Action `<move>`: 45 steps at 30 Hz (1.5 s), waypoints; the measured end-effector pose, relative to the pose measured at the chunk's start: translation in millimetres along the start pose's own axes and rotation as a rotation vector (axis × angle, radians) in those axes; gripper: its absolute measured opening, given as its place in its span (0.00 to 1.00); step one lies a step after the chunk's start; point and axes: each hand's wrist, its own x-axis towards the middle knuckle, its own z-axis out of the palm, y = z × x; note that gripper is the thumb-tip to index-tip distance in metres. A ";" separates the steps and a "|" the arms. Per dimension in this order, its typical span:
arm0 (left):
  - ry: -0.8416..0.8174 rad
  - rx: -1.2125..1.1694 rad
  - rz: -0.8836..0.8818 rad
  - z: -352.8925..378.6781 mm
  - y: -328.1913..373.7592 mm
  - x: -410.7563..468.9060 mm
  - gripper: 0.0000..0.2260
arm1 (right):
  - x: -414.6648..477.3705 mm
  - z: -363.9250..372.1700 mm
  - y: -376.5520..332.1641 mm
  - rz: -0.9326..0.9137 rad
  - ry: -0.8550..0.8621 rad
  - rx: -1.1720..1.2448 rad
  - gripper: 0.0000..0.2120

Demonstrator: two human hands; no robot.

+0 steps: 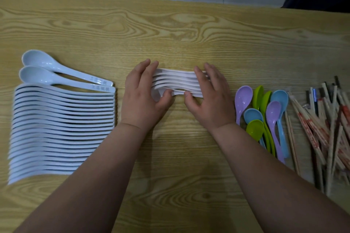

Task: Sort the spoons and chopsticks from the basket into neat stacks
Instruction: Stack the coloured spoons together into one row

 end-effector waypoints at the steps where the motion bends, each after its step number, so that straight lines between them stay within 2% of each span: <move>1: -0.007 0.007 -0.004 -0.2 0.4 -0.4 0.31 | 0.3 -0.2 -0.5 0.000 0.006 0.004 0.29; 5: -0.053 0.005 -0.032 -5.4 3.3 -4.1 0.32 | -2.2 -5.8 -1.0 -0.005 -0.052 0.031 0.29; 8: -0.099 0.051 0.016 -13.7 3.7 -2.8 0.34 | -3.3 -18.0 -0.9 0.028 -0.200 0.051 0.32; 12: -0.149 0.154 0.068 -26.3 9.6 -1.0 0.36 | -11.4 -45.7 -2.2 0.000 -0.248 0.059 0.31; 19: -0.067 0.205 0.315 -31.9 71.8 -44.9 0.26 | -75.6 -112.6 16.5 -0.072 -0.111 0.110 0.17; 22: -0.244 0.040 0.186 -11.8 112.3 -74.6 0.25 | -110.9 -135.7 43.9 0.047 -0.050 0.081 0.15; 25: -0.440 -0.061 -0.012 17.2 146.5 -88.3 0.18 | -139.6 -148.8 76.0 0.203 -0.102 0.032 0.16; 27: -0.556 -0.013 -0.098 32.8 170.5 -87.7 0.13 | -152.9 -153.8 92.1 0.287 -0.173 0.010 0.15; 30: -0.680 0.135 -0.167 52.4 198.4 -81.7 0.12 | -157.5 -156.8 105.7 0.326 -0.251 0.019 0.15; 33: -0.684 0.291 -0.221 72.0 209.4 -76.4 0.18 | -149.9 -158.2 110.8 0.340 -0.307 0.008 0.18; 36: -0.666 0.343 -0.315 85.2 214.2 -74.4 0.25 | -141.0 -158.2 111.2 0.341 -0.357 -0.006 0.19; 37: -0.663 0.339 -0.333 88.0 215.6 -74.0 0.24 | -137.4 -157.8 111.0 0.347 -0.382 -0.020 0.20; 41: -0.627 0.275 -0.376 85.5 221.3 -72.3 0.11 | -122.4 -158.8 112.2 0.352 -0.469 -0.062 0.18; 45: -0.626 0.203 -0.434 71.2 225.3 -78.1 0.14 | -112.9 -164.2 111.5 0.325 -0.500 -0.113 0.15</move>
